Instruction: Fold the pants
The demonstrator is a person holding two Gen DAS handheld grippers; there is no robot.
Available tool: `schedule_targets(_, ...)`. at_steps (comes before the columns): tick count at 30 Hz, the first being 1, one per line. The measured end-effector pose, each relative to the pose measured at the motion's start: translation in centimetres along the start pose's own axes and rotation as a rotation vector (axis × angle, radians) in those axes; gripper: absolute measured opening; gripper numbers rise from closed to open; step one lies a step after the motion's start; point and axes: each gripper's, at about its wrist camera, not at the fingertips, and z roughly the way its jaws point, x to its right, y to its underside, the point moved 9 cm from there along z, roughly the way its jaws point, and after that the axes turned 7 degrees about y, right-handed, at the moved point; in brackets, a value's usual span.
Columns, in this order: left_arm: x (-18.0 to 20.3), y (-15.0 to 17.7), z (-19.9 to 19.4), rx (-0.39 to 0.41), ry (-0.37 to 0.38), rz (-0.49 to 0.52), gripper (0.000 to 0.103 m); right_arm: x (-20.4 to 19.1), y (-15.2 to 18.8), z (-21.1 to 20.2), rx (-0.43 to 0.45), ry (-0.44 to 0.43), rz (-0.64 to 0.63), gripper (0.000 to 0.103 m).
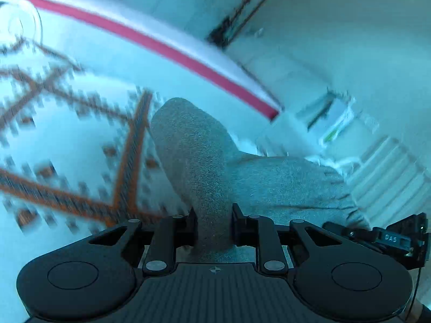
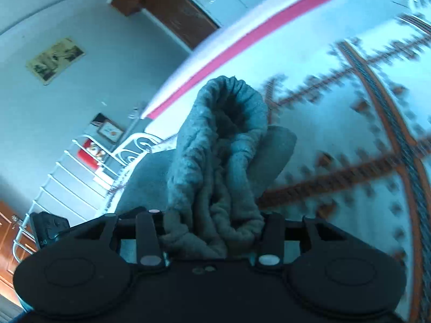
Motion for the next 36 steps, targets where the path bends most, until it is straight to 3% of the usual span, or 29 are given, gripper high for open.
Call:
schedule_targets(3,-2.7,-2.5,-0.2,0.029,-0.038,0.002,0.028,-0.9,-2.7,3.0,0.000,-0.027,0.020,0.037)
schedule_targets(4,-3.9,-3.0,0.3,0.019,-0.082,0.018,0.043,-0.7,-3.6,4.5,0.006,-0.024,0.037,0.040)
schedule_targets(5,-5.4,-3.3,0.6,0.033,-0.179,0.041,0.056,-0.2,-4.3,6.0,0.018,-0.001,0.049,0.044)
schedule_targets(6,-7.0,-3.3,0.5,0.062,-0.307,0.054,0.080,0.6,-4.6,7.6,0.021,0.066,0.034,0.061)
schedule_targets(7,-8.0,-3.0,0.5,0.054,-0.362,0.051,0.082,2.0,-4.7,9.1,0.011,0.195,0.019,0.084)
schedule_targets(8,-8.2,-2.5,0.8,0.019,-0.354,0.050,0.082,3.2,-4.4,9.9,-0.003,0.327,0.026,0.083)
schedule_targets(9,-7.9,-2.4,0.9,0.002,-0.339,0.067,0.082,3.3,-4.3,10.1,0.000,0.337,0.029,0.078)
schedule_targets(10,-7.2,-2.4,0.8,0.005,-0.338,0.102,0.082,2.7,-4.2,9.9,0.016,0.280,0.027,0.081)
schedule_targets(14,-5.6,-1.1,1.9,-0.037,-0.349,0.213,0.082,0.6,-4.1,7.9,0.109,0.225,-0.029,0.088)
schedule_targets(16,-6.5,1.1,3.4,-0.133,-0.419,0.230,0.083,2.2,-2.9,9.4,0.014,0.354,-0.075,0.088)
schedule_targets(17,-6.8,1.5,3.5,-0.115,-0.411,0.212,0.084,3.2,-2.3,10.4,-0.058,0.409,-0.077,0.088)
schedule_targets(20,-6.2,0.9,2.5,-0.089,-0.426,0.179,0.087,2.0,-2.6,8.3,-0.020,0.375,-0.086,0.090)
schedule_targets(22,-4.8,0.5,1.2,-0.061,-0.440,0.227,0.087,0.5,-2.6,5.9,0.022,0.330,-0.108,0.097)
schedule_targets(25,-2.3,0.6,-1.2,-0.052,-0.420,0.233,0.099,-2.1,-1.6,2.4,0.069,0.311,-0.211,0.097)
schedule_targets(28,1.3,1.3,-4.6,0.000,-0.381,0.250,0.103,-4.2,0.0,-1.0,0.063,0.310,-0.299,0.097)
schedule_targets(32,5.3,5.5,-8.9,0.017,-0.358,0.264,0.103,-6.7,3.8,-6.0,0.116,0.317,-0.401,0.097)
schedule_targets(36,8.3,10.6,-12.5,-0.014,-0.363,0.311,0.103,-6.9,8.5,-10.7,0.151,0.342,-0.354,0.097)
